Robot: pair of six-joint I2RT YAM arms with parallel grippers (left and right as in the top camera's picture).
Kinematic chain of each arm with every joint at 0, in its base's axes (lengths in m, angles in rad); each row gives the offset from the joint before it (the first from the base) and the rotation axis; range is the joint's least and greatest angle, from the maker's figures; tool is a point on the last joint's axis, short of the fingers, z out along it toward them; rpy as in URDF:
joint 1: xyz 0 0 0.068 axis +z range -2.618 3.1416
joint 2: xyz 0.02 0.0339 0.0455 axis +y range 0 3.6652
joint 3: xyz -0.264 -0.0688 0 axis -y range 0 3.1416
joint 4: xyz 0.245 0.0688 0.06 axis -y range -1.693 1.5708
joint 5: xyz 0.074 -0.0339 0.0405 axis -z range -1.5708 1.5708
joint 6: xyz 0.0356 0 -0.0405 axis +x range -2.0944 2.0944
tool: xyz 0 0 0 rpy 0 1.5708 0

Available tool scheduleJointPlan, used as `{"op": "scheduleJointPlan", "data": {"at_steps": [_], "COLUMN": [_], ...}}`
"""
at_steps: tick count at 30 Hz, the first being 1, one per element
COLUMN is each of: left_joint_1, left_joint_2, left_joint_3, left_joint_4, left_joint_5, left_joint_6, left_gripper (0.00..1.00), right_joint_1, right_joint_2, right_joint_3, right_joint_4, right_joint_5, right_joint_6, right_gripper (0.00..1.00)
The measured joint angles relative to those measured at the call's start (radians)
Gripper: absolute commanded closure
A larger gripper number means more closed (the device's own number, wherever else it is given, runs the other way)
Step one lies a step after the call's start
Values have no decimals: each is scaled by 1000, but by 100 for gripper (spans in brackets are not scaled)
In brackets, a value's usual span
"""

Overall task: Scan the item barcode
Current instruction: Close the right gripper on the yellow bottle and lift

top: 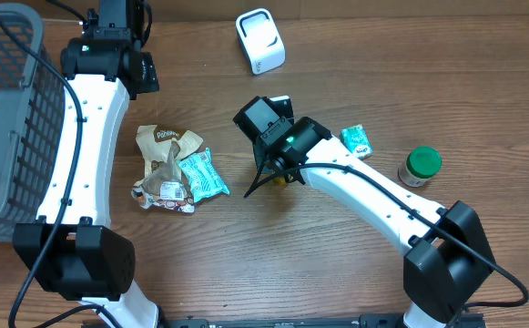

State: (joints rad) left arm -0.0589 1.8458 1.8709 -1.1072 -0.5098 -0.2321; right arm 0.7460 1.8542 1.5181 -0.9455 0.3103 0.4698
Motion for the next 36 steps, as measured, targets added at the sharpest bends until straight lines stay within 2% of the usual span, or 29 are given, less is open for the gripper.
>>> {"op": "scheduleJointPlan", "data": {"at_steps": [4, 8, 19, 27, 36], "left_joint_1": [0, 0, 0, 0, 0], "left_joint_2": [0, 0, 0, 0, 0], "left_joint_3": [0, 0, 0, 0, 0], "left_joint_4": [0, 0, 0, 0, 0], "left_joint_5": [0, 0, 0, 0, 0], "left_joint_6": [0, 0, 0, 0, 0], "left_gripper": [1, 0, 0, 0, 0], "right_joint_1": [0, 0, 0, 0, -1], "right_joint_2": [0, 0, 0, 0, -10], "right_joint_3": [0, 0, -34, -34, -35], "right_joint_4": [3, -2, 9, 10, 5], "right_joint_5": [1, 1, 0, 0, -24], "right_joint_6": [2, 4, 18, 27, 51], "right_gripper": [57, 48, 49, 61, 66]}}
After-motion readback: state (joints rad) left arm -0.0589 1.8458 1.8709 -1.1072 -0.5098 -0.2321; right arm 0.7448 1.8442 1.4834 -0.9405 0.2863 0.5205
